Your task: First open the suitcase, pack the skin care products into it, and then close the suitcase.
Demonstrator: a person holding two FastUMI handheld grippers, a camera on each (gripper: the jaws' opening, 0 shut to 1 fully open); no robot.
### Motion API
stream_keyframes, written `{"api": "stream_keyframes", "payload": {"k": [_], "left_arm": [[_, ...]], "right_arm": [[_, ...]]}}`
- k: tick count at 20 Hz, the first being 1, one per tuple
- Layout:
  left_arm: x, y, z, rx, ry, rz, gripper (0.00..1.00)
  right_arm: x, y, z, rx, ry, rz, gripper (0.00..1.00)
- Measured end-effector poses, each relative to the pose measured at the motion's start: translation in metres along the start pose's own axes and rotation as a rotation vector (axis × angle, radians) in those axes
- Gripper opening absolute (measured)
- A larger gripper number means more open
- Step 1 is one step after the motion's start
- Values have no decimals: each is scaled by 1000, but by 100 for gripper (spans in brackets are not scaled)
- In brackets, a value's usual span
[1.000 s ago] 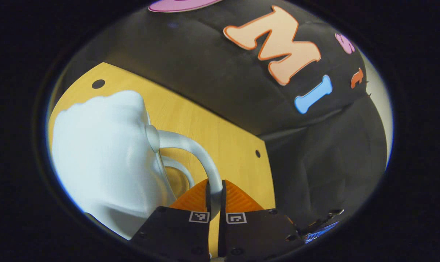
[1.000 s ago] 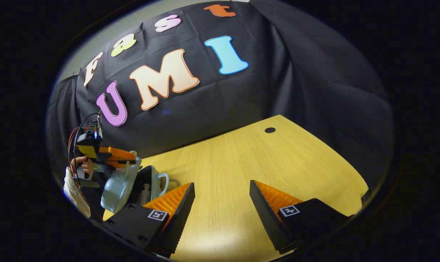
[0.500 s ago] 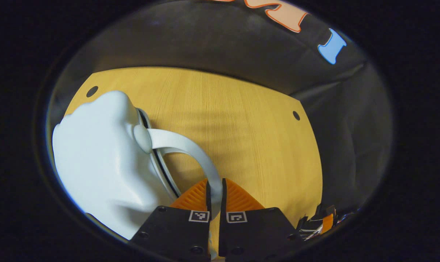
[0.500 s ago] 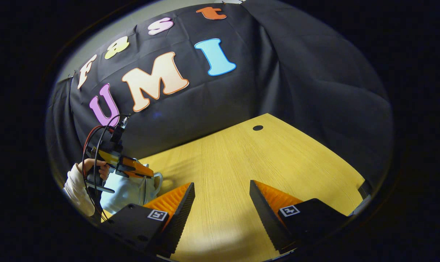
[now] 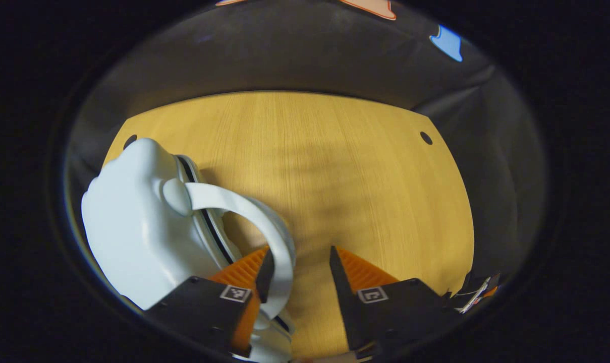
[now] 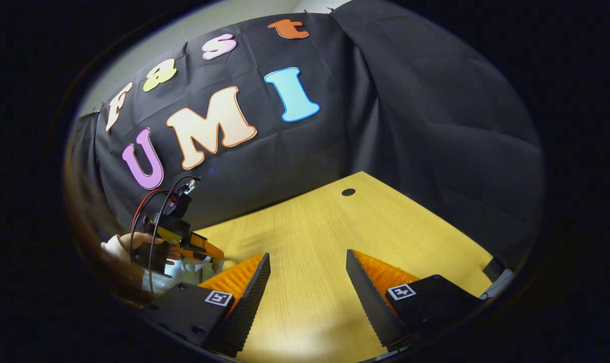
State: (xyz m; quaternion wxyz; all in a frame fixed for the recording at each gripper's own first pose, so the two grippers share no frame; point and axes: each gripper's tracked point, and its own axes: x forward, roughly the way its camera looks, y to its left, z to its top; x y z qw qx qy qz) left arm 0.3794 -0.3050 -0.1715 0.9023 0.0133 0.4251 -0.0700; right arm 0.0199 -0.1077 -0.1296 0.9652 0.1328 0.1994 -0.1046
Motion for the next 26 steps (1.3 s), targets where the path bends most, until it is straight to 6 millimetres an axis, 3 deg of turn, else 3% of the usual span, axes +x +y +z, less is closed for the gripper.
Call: {"api": "stream_keyframes", "payload": {"k": [1,2,4,7,14,17,18,22,26], "left_arm": [[-7,-5,2,6,-15,-3,71],[-17,-8,3,9,-27,-9,89],[-35,-9,5,5,-56,-8,94],[-57,-12,8,45,-106,40,95],[-156,-38,3,88,-381,6,95],[-197,-39,7,106,-566,18,95],[-208,-37,6,100,-621,27,91],[-228,-24,-12,31,-708,57,95],[-230,-13,-33,3,-737,79,95]], "right_arm": [[-2,1,5,-7,-6,6,95],[-4,3,11,-14,-14,14,95],[-7,8,20,-25,-25,32,95],[-10,19,33,-50,-41,72,95],[-15,56,58,-84,-86,187,95],[-17,70,64,-83,-102,229,95],[-18,75,65,-85,-107,241,95],[-26,88,68,-109,-125,277,95],[-34,97,68,-108,-139,298,95]]}}
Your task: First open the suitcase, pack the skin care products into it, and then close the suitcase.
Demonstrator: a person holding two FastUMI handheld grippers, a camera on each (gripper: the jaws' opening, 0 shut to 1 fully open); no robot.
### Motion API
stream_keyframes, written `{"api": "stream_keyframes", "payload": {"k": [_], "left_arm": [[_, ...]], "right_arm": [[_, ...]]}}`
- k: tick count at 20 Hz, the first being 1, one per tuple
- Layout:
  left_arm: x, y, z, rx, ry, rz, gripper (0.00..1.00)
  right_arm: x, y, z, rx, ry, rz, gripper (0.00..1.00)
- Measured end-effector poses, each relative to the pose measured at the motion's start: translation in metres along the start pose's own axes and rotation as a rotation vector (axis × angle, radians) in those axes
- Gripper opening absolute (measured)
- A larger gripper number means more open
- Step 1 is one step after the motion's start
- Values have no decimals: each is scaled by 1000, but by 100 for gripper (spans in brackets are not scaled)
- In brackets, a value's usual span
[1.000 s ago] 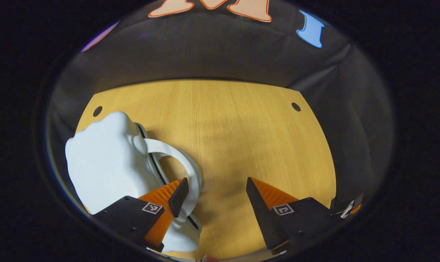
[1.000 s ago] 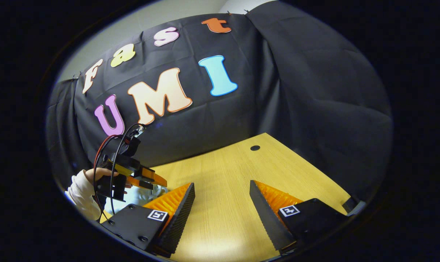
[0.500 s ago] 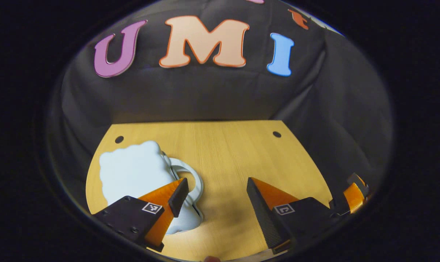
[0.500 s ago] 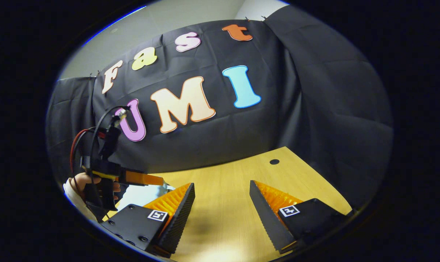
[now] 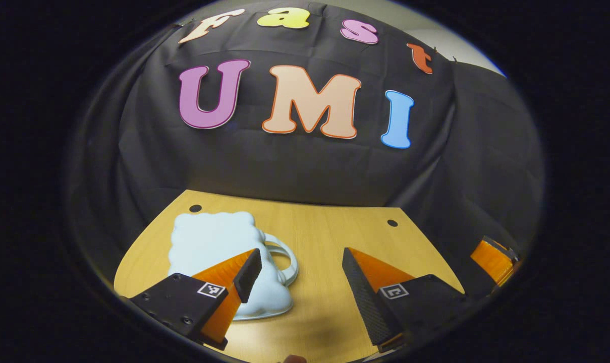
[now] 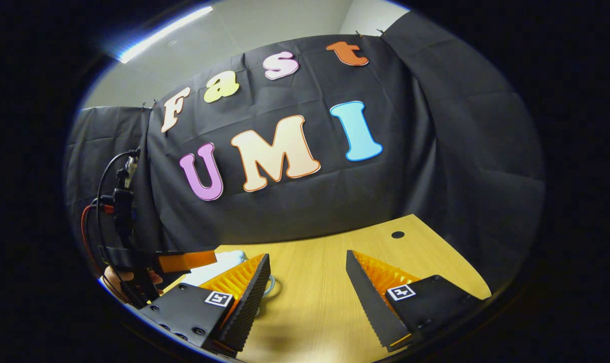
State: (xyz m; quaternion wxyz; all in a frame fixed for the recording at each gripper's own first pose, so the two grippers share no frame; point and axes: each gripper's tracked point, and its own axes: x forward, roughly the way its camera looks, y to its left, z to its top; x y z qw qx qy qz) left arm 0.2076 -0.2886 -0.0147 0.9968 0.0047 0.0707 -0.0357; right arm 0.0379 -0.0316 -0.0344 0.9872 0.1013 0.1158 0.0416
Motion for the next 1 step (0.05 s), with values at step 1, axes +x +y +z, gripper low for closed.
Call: {"api": "stream_keyframes", "payload": {"k": [1], "left_arm": [[-1,-2,-6,-5,9,-14,95]], "right_arm": [[-1,3,-1,2,1,6,95]]}}
